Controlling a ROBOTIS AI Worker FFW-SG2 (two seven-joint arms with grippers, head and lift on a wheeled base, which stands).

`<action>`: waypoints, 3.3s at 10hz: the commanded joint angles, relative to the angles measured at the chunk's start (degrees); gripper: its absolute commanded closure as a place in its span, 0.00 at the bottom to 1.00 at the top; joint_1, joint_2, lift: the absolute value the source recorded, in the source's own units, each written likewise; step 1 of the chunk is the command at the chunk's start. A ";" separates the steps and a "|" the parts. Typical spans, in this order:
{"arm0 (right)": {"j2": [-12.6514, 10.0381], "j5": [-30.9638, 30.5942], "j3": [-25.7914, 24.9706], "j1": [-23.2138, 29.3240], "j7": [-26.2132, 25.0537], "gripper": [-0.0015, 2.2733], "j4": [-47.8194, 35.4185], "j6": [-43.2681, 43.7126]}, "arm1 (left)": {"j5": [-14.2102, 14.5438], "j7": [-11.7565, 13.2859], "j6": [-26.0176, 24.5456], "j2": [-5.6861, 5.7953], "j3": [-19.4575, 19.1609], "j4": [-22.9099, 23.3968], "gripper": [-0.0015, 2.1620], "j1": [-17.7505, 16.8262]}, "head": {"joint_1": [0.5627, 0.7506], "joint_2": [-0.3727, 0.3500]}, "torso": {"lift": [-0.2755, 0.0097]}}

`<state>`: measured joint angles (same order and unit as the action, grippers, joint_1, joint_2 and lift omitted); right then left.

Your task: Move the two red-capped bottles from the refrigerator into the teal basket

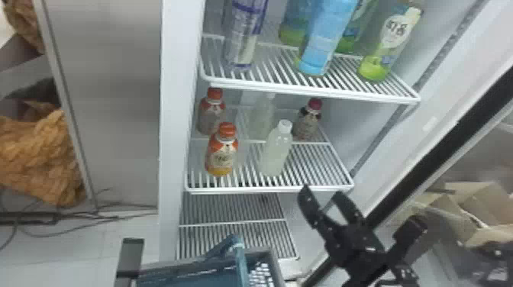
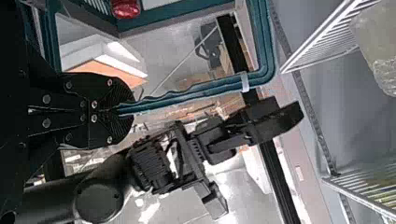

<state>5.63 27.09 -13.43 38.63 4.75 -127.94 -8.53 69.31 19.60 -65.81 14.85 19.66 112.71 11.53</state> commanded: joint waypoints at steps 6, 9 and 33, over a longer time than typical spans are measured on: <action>1.23 -9.15 -2.34 -16.98 -1.06 0.12 16.92 8.25 | 0.50 0.09 -0.28 0.00 0.45 0.00 0.53 -0.14 | 0.70 0.03 | 0.17; 2.19 -13.83 -2.57 -24.29 -0.62 0.11 23.81 8.39 | 0.62 0.18 -0.42 0.00 0.56 0.00 0.53 -0.14 | 0.70 0.03 | 0.17; 6.41 -20.46 2.34 -55.37 5.89 0.04 60.37 7.41 | 1.19 0.18 -0.70 -0.17 1.25 0.00 0.53 -0.98 | 0.70 0.03 | 0.17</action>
<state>12.08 6.87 -11.09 -16.42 10.68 -67.77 -0.85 70.49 19.77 -66.51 14.75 20.91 112.71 10.55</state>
